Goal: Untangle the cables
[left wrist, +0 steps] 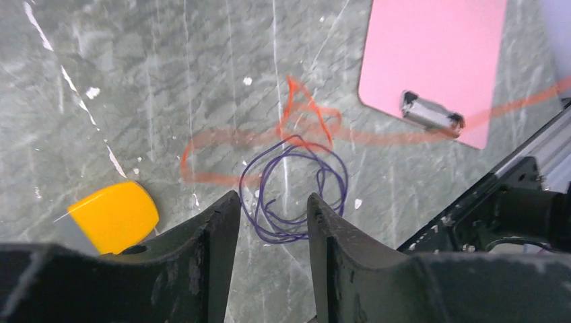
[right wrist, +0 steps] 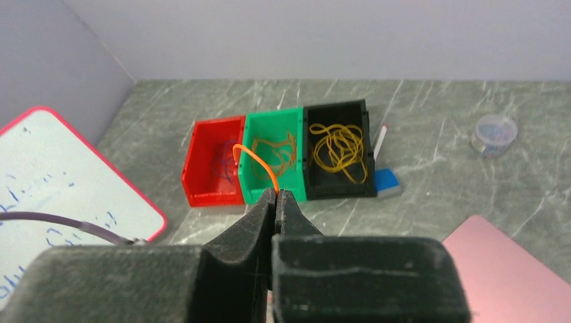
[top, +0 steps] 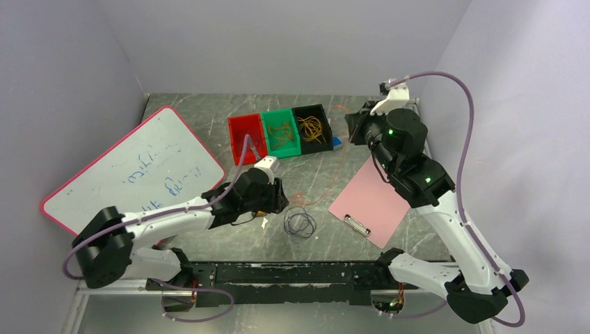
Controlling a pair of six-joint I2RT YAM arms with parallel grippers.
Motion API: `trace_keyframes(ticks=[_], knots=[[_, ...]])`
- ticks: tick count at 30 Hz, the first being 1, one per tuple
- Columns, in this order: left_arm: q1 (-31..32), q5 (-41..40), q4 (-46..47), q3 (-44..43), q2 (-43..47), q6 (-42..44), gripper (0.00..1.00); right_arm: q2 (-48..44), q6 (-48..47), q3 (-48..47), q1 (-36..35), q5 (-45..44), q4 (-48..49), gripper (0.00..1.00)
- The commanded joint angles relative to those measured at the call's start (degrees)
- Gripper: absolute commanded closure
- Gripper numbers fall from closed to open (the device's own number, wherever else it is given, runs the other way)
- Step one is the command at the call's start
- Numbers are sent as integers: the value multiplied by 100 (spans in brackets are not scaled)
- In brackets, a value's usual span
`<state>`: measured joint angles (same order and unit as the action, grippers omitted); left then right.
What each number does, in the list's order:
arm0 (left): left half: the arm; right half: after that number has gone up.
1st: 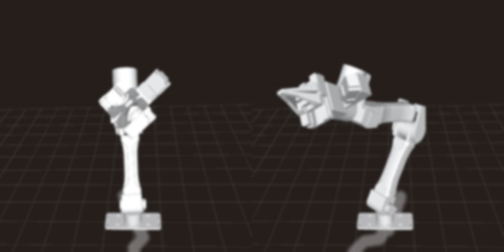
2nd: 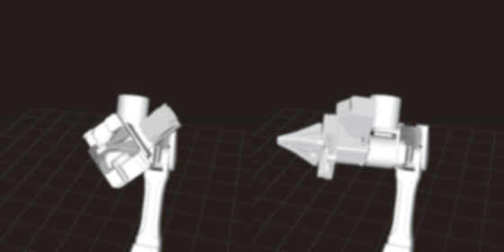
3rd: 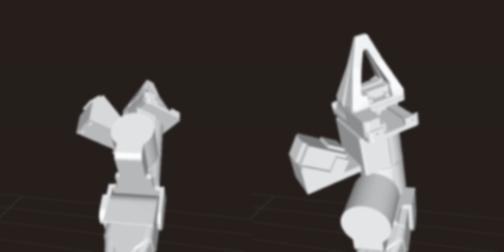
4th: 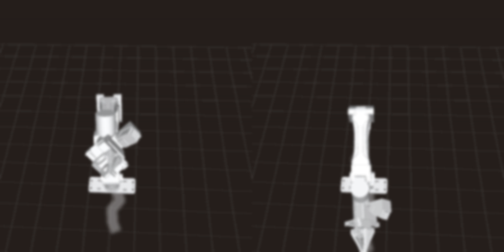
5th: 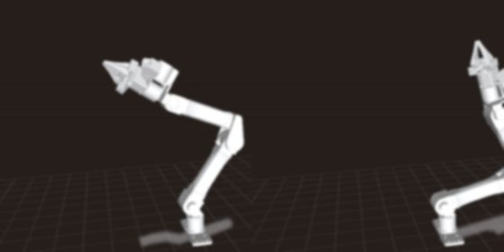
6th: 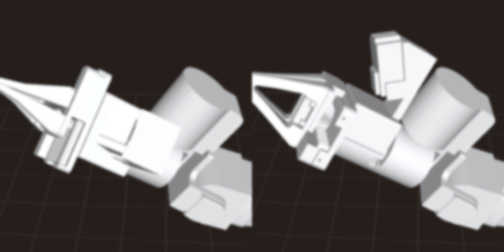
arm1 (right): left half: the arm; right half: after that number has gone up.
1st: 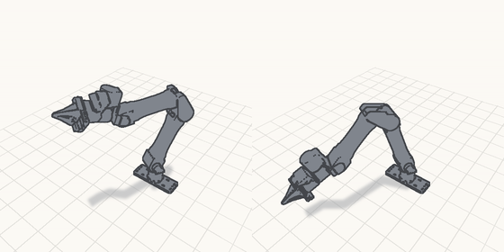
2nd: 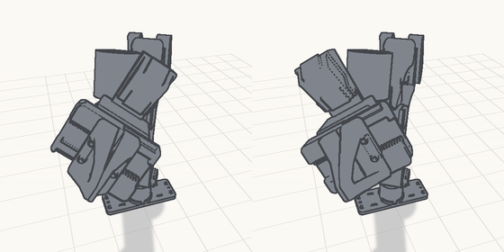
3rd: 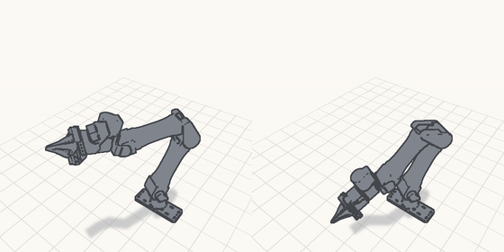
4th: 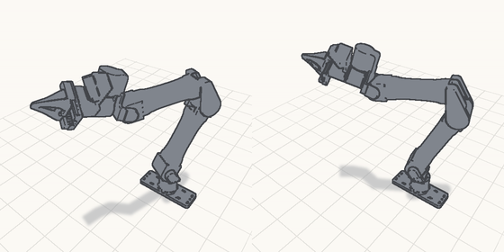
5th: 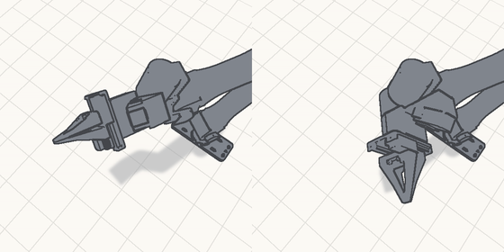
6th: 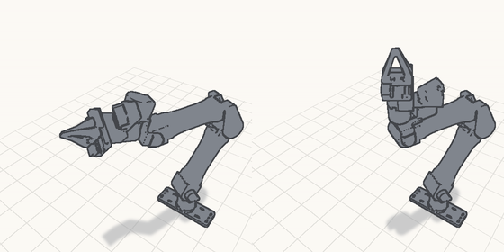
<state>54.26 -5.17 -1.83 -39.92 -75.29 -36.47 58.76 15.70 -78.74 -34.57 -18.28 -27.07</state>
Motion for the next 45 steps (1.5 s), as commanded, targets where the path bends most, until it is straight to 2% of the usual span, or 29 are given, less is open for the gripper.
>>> trace_keyframes(ticks=[1, 3, 7, 12, 21, 23, 27, 30, 33, 39, 43, 45], knots=[[1, -355, -375, -191, 539, 42, 55, -98, 230, 359, 23, 188, 226, 100], [-54, -341, -433, -219, 709, 87, 59, -90, 252, 446, 25, 223, 243, 100], [-194, -300, -520, -206, 875, 134, 58, -41, 283, 499, 28, 376, 238, 100], [-276, 14, -303, -79, 790, 252, 49, -40, 310, 518, 27, 405, 323, 100], [-215, 670, 182, -436, -526, 583, 41, 123, 311, 509, 28, 499, 371, 100], [-136, 707, 253, -576, -812, 662, 37, 131, 347, 533, 22, 562, 365, 100], [39, 565, 190, -800, -1317, 788, 36, 68, 412, 634, 23, 602, 423, 100], [125, 528, 97, -878, -1647, 815, 40, 72, 409, 645, 26, 631, 419, 100], [257, 354, -133, -864, -1805, 783, 52, 75, 381, 632, 22, 626, 410, 100], [287, -89, -579, -398, -1462, 430, 68, 35, 354, 647, 21, 589, 460, 100], [288, -299, -915, -321, -944, 291, 66, 17, 361, 695, 20, 593, 486, 100], [279, -423, -1060, -411, -697, 309, 62, -2, 378, 737, 21, 589, 518, 100]])
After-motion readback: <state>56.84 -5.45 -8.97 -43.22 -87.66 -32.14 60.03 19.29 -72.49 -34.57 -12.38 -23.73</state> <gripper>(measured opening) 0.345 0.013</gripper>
